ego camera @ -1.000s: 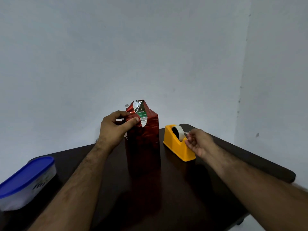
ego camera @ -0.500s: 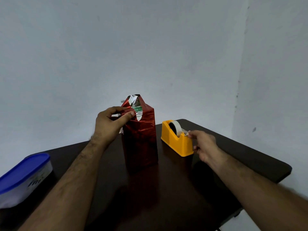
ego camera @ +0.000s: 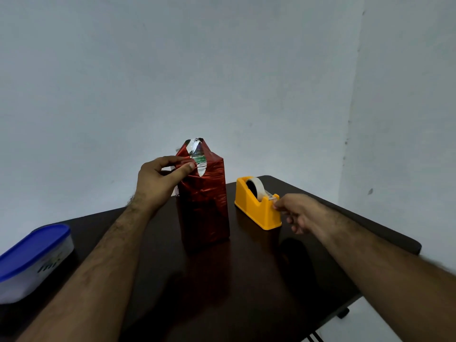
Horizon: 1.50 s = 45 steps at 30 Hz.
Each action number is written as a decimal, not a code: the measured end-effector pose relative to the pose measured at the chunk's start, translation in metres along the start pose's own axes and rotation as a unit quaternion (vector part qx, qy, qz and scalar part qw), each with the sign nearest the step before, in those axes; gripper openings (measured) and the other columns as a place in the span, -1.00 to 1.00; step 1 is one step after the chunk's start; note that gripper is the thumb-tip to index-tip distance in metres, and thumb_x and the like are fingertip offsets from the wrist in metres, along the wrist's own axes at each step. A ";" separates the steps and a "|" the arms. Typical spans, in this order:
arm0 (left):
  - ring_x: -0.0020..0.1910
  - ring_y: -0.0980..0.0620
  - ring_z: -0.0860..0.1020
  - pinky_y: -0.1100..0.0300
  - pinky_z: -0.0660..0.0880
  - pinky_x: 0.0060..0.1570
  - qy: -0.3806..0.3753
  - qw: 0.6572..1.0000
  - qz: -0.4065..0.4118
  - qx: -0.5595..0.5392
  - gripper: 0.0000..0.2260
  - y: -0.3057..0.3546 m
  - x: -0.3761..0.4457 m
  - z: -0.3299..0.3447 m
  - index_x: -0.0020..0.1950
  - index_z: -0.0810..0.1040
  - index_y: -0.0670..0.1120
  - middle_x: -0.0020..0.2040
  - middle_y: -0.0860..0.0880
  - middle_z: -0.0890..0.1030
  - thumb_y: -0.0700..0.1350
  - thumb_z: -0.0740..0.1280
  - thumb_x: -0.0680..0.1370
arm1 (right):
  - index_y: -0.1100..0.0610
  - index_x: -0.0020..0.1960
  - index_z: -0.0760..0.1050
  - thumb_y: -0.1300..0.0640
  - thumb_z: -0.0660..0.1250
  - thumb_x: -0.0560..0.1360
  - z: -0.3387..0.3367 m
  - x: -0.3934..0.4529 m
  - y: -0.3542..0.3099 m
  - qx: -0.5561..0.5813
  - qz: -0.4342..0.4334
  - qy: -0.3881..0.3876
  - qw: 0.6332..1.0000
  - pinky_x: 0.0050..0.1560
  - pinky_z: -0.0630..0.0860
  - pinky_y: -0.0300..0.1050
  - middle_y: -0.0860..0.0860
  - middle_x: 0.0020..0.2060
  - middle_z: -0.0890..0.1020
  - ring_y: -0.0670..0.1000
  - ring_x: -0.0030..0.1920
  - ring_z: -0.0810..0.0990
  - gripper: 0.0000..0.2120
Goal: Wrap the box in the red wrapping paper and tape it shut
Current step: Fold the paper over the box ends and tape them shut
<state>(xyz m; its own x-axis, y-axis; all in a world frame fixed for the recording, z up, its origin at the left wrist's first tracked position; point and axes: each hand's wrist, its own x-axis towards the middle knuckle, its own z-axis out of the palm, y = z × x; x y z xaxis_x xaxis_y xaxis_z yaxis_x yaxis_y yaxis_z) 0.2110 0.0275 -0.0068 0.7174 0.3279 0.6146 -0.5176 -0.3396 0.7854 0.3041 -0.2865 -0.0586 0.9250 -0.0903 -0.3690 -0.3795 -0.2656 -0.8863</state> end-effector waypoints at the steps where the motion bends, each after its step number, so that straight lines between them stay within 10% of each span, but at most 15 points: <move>1: -0.04 0.11 0.75 0.29 0.64 -0.08 0.001 1.000 -0.001 0.001 -0.83 0.001 0.000 0.000 0.06 0.78 0.02 -0.01 0.10 0.78 -0.02 0.61 0.49 | 0.11 0.01 0.55 0.05 0.45 0.54 -0.002 0.002 -0.003 -0.029 0.005 0.003 1.000 -0.32 0.30 -0.13 0.04 -0.27 0.42 0.00 -0.32 0.35 -0.84; 6: -0.03 0.09 0.75 0.26 0.65 -0.07 0.001 1.000 -0.004 0.009 -0.79 0.003 0.001 -0.001 0.08 0.78 0.00 0.02 0.07 0.78 -0.01 0.62 0.48 | 0.20 -0.13 0.52 0.27 0.42 0.56 -0.001 -0.013 0.011 -0.233 0.004 0.017 0.972 -0.43 0.31 -0.17 0.08 -0.30 0.47 0.00 -0.38 0.38 -0.89; 13: -0.01 0.07 0.75 0.21 0.68 -0.02 0.001 1.000 -0.007 0.016 -0.78 0.002 -0.001 -0.001 0.10 0.78 -0.01 0.05 0.05 0.77 0.00 0.61 0.49 | 0.10 -0.02 0.70 0.13 0.45 0.58 0.009 -0.049 -0.028 0.009 -0.294 -0.034 0.955 -0.20 0.46 -0.08 0.03 -0.05 0.71 0.01 -0.05 0.61 -0.93; 19: -0.03 0.04 0.76 0.17 0.69 -0.03 -0.011 1.000 -0.019 0.009 -0.74 0.003 -0.001 -0.003 0.12 0.77 -0.04 0.03 0.01 0.78 -0.01 0.62 0.48 | 0.17 0.04 0.70 0.17 0.44 0.61 0.025 -0.085 -0.089 0.004 -0.424 -0.108 0.899 -0.24 0.54 -0.17 0.03 -0.21 0.69 -0.04 -0.24 0.62 -0.91; 33: -0.01 -0.09 0.77 -0.14 0.70 0.09 -0.051 0.997 -0.042 -0.034 -0.67 0.002 0.004 -0.013 0.17 0.75 -0.09 0.02 -0.07 0.78 -0.05 0.66 0.44 | 0.02 -0.08 0.77 0.18 0.47 0.50 0.098 -0.095 -0.208 -0.359 -0.422 -0.191 0.811 -0.30 0.29 -0.11 0.02 -0.17 0.70 0.09 -0.12 0.47 -0.89; 38: -0.04 -0.06 0.77 -0.12 0.71 0.08 -0.049 0.998 -0.036 -0.029 -0.69 0.005 0.003 -0.010 0.17 0.75 -0.08 -0.01 -0.05 0.78 -0.08 0.65 0.45 | 0.09 -0.05 0.77 0.16 0.55 0.47 0.105 -0.082 -0.211 -0.413 -0.411 -0.194 0.789 0.35 0.49 0.04 0.15 -0.02 0.74 -0.06 0.01 0.64 -0.93; 45: -0.05 -0.09 0.77 -0.12 0.70 0.08 -0.053 0.998 -0.035 -0.023 -0.71 0.003 0.003 -0.010 0.12 0.77 -0.05 -0.03 -0.07 0.78 -0.02 0.65 0.45 | 0.11 -0.09 0.77 0.06 0.64 0.38 0.110 -0.089 -0.215 -0.451 -0.423 -0.175 0.766 0.12 0.46 -0.12 -0.03 -0.24 0.75 -0.18 -0.09 0.64 -0.83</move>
<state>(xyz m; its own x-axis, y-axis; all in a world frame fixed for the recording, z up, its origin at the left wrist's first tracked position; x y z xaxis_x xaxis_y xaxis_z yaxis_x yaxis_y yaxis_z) 0.2071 0.0361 -0.0014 0.7970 0.2532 0.5484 -0.4829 -0.2782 0.8303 0.3008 -0.1163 0.1339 0.7112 0.7020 0.0382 0.6666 -0.6561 -0.3537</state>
